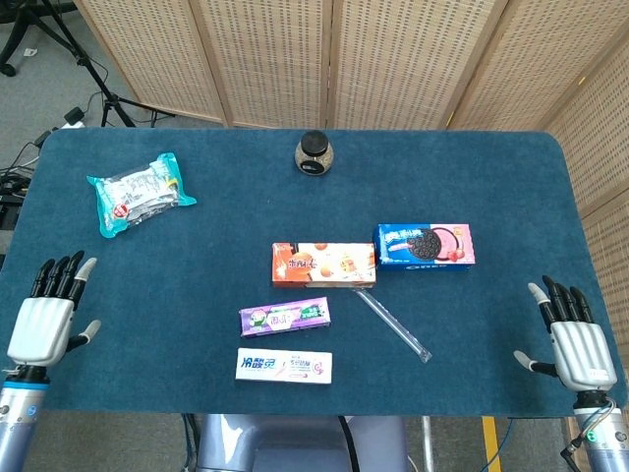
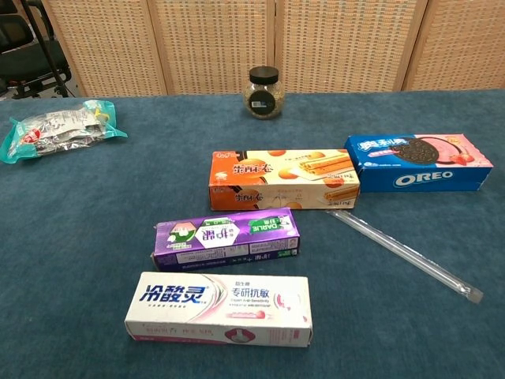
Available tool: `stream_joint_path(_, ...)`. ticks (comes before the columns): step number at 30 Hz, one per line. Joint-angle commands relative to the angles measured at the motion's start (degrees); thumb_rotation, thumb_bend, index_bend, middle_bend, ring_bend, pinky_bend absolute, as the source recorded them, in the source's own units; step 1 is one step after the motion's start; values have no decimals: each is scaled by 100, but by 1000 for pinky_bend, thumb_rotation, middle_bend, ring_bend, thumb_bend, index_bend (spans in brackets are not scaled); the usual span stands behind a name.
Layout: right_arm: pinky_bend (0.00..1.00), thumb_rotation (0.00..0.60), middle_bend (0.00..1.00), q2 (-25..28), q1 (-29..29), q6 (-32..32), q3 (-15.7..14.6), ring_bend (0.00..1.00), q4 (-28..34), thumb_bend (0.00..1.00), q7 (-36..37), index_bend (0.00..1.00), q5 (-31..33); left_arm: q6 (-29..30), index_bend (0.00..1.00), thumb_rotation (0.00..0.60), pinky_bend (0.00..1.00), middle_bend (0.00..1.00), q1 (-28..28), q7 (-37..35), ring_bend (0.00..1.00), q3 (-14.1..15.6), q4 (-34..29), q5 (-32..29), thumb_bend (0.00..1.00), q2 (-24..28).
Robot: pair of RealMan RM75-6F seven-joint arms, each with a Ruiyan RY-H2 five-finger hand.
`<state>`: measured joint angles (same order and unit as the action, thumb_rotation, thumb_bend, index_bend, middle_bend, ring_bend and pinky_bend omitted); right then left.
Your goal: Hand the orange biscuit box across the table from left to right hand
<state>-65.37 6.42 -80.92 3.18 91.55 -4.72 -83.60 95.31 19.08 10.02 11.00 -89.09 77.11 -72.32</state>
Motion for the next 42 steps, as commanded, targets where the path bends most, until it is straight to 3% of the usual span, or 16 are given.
stream_joint_path(1, 0, 600, 0, -7, -8, -32, -3, 0, 2, 105, -13, 45, -33, 224, 67, 600, 0, 0, -173, 23, 0, -51, -46, 134, 212, 57)
stream_joint_path(12, 0, 600, 0, -17, 62, -169, 73, 0, 241, 105, -215, 45, -224, 41, 67, 600, 0, 0, -340, -241, 0, -235, -142, 414, 212, 209)
stream_joint_path(17, 0, 600, 0, 223, 538, 225, 335, 0, 998, 105, -1175, 58, -299, -204, 67, 600, 0, 0, -395, -326, 0, -375, -101, 383, 212, 210)
stream_joint_path(20, 0, 600, 0, 346, 867, 613, 566, 0, 1556, 105, -1848, 67, 4, -275, 67, 600, 0, 0, -438, -396, 0, -468, -83, 385, 212, 228)
stream_joint_path(26, 0, 600, 0, 375, 1489, 1357, 933, 0, 2204, 105, -2812, 67, 1012, -457, 67, 600, 0, 0, -494, -505, 0, -602, -15, 393, 212, 239)
stream_joint_path(30, 0, 600, 0, 53, 2270, 1935, 1300, 0, 2234, 105, -3595, 67, 2252, -612, 67, 600, 0, 0, -518, -638, 0, -717, 72, 366, 212, 214)
stream_joint_path(36, 0, 600, 0, -396, 3109, 1928, 1447, 0, 2119, 105, -4663, 67, 3915, -868, 67, 600, 0, 0, -525, -720, 0, -821, 217, 346, 213, 134)
stream_joint_path(42, 0, 600, 0, -898, 3879, 1404, 1535, 0, 1925, 105, -5516, 67, 5299, -1020, 67, 600, 0, 0, -541, -821, 0, -937, 336, 343, 213, 72)
